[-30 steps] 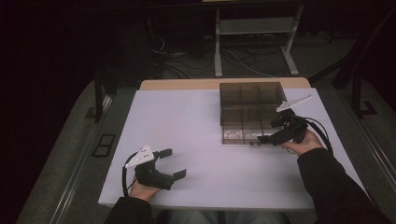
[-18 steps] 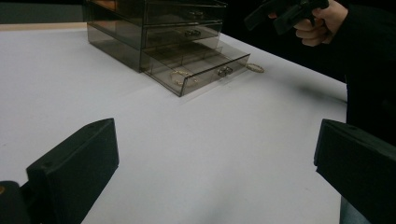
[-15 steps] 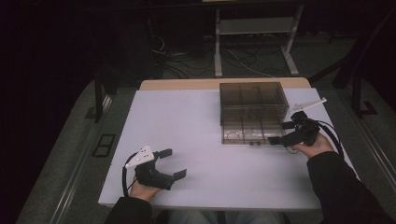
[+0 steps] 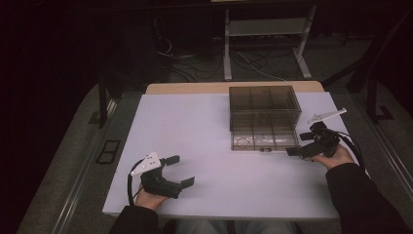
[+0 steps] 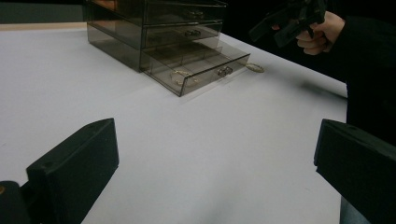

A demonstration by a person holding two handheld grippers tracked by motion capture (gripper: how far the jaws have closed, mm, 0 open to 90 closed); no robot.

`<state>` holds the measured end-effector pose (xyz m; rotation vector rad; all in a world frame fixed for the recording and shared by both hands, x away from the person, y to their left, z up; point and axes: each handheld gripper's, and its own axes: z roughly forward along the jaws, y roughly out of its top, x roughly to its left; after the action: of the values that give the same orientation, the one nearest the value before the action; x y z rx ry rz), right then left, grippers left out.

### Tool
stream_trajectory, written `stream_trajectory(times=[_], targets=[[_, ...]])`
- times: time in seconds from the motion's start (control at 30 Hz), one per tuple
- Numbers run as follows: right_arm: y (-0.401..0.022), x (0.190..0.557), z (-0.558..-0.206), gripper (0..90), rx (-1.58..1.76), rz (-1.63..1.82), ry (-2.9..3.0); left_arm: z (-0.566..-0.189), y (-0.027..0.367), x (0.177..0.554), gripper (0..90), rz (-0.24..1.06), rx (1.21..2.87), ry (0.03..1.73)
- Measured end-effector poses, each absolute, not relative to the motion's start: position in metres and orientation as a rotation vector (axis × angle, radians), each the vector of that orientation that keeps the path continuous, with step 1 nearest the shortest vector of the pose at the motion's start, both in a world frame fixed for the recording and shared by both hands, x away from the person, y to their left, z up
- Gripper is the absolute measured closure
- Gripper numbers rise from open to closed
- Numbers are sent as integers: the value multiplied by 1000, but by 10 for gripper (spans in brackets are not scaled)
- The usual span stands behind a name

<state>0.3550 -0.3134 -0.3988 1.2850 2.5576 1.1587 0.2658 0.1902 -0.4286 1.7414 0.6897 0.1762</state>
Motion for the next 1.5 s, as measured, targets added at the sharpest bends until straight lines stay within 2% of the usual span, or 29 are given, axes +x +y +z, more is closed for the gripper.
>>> stream_trajectory(times=[0.87,0.97,1.03,1.27,1.5], targets=[[-335,345,-430,2,1365,1086,2591,-429,189,265,0,173,1741,691],[-336,343,-431,142,1358,1080,2607,-429,189,265,0,172,1746,687],[-337,344,-434,155,1360,1068,2612,-429,189,265,0,170,1748,687],[-336,344,-437,366,1347,1003,2594,-429,189,265,0,170,1747,688],[-335,344,-439,520,1346,949,2570,-430,189,265,0,169,1751,686]])
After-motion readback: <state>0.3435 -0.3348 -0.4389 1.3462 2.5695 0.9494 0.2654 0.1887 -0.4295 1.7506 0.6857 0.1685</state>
